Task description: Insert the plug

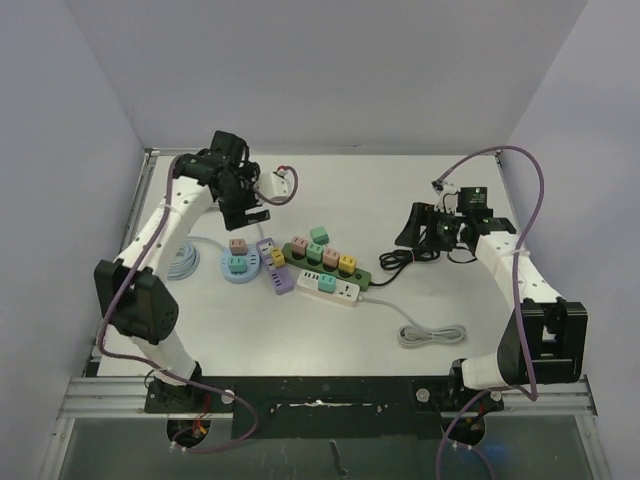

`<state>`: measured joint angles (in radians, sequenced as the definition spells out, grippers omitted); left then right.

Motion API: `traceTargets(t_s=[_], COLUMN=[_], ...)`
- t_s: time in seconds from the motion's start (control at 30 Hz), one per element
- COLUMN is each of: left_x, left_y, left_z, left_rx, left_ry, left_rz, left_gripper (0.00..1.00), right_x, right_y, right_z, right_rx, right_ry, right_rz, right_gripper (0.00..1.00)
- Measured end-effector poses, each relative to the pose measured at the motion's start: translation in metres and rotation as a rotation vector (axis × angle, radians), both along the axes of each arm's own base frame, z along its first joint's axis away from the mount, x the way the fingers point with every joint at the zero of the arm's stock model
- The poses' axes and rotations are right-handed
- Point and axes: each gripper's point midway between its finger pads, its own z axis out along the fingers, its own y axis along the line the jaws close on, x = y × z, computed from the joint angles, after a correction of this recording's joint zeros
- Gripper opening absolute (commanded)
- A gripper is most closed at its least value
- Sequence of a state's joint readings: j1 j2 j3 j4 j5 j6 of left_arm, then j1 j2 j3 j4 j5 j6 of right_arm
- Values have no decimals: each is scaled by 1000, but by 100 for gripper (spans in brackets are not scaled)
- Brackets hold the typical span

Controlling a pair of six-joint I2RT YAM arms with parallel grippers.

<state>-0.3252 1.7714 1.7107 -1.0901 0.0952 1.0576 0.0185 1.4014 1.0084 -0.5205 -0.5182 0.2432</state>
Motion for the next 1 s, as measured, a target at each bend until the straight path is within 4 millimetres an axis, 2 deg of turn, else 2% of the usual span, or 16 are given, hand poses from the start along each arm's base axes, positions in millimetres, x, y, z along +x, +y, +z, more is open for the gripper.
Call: traceTargets(t_s=[0.07, 0.13, 0.2, 0.33, 0.4, 0.53, 0.63, 0.7, 0.8, 0.9, 1.0], left_x=[-5, -10, -13, -21, -31, -56, -83, -101, -131, -155, -175], left_y=[-3, -5, -3, 7, 16, 32, 41, 45, 52, 61, 75], left_z=[29, 55, 71, 80, 77, 84, 105, 121, 133, 136, 123], left_rx=[-75, -185, -292, -504, -628, -866, -1038, -1130, -1215, -1242, -1206], left_ry=[-75, -162, -235, -317, -331, -343, -376, -401, -425, -433, -426], left_rz=[50, 173, 325, 671, 891, 1155, 1221, 1219, 1217, 1249, 1343], left_gripper=[77, 77, 77, 77, 77, 77, 77, 77, 78, 78, 78], right_x=[0, 1, 2, 2, 3, 1, -4, -10, -28, -48, -66], right_y=[-4, -9, -14, -25, -34, -62, -81, -85, -92, -99, -107], right_z=[3, 6, 8, 20, 31, 45, 44, 42, 41, 50, 73], right_rx=[-14, -32, -47, -78, -83, -92, -118, -133, -168, -201, -224], right_ry=[-1, -3, -8, -31, -61, -77, -47, -40, -48, -80, -159], right_rz=[-11, -32, -61, -147, -207, -362, -467, -496, -534, -570, -612], right_gripper=[74, 75, 76, 79, 79, 79, 80, 83, 86, 90, 95])
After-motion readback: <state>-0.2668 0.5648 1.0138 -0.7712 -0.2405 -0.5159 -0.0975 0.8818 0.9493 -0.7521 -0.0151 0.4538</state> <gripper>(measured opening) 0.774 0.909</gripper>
